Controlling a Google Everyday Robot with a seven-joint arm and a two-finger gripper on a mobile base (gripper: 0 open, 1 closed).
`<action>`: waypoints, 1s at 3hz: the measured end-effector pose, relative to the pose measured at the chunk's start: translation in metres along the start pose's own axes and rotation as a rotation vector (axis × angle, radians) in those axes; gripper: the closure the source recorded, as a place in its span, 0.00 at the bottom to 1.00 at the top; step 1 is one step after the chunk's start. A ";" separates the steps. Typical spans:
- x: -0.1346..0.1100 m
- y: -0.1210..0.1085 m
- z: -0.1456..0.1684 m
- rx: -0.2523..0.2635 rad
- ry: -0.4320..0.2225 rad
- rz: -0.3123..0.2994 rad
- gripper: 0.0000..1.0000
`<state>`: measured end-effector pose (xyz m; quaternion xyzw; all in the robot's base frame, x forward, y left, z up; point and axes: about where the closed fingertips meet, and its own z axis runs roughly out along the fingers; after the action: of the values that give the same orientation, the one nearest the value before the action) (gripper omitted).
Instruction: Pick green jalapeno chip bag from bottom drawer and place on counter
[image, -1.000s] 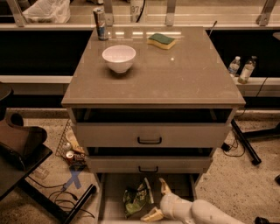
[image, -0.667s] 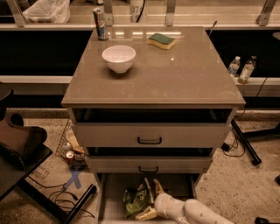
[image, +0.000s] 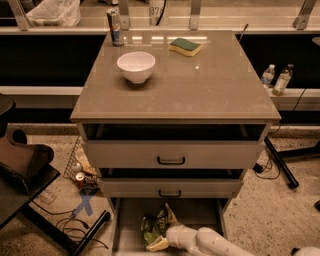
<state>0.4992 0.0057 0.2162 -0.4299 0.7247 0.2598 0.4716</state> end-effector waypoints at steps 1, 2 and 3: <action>0.017 -0.001 0.028 -0.009 0.049 -0.029 0.00; 0.024 0.003 0.047 -0.012 0.079 -0.054 0.13; 0.023 0.004 0.048 -0.014 0.078 -0.055 0.38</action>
Offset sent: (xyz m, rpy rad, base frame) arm 0.0213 0.0441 -0.0611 -0.1493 -0.0098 0.0391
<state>0.5137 0.0367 0.1747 -0.4627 0.7288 0.2347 0.4468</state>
